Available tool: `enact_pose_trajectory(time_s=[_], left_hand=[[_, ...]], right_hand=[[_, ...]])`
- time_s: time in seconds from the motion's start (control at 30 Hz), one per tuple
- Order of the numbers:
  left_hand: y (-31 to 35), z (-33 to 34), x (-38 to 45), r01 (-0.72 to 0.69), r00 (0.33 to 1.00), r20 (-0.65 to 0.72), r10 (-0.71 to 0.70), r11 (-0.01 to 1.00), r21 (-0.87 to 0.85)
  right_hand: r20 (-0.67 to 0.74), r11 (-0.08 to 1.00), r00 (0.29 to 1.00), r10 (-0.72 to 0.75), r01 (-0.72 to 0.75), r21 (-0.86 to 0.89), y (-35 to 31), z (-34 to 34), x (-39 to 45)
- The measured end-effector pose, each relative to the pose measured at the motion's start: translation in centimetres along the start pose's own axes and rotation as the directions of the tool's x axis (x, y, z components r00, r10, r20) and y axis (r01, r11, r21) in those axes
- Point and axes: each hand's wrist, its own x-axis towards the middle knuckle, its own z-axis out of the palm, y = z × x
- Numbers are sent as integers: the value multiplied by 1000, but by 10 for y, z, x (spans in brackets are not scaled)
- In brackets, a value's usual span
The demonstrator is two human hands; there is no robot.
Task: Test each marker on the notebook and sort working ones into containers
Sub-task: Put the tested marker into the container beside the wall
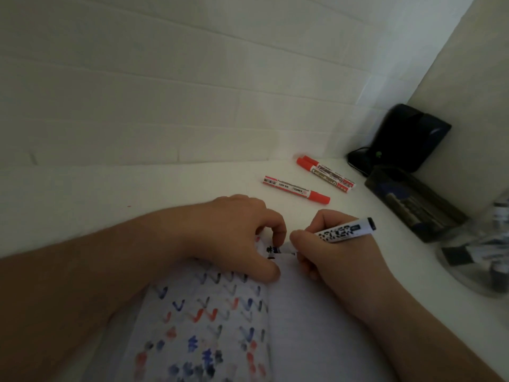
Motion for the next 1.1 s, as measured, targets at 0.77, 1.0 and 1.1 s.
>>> enact_pose_trajectory(time_s=[0.77, 1.0, 1.1], left_hand=[[1, 3, 0, -16, 999, -41, 15, 1000, -2], [2, 2, 0, -1, 1000, -14, 1, 1000, -1], [3, 2, 0, -5, 1000, -14, 5, 1000, -1]], right_hand=[[12, 999, 1000, -25, 25, -27, 0, 7, 0], [-7, 999, 999, -41, 42, 21, 2, 5, 1], [21, 998, 998, -56, 56, 7, 3, 5, 0]])
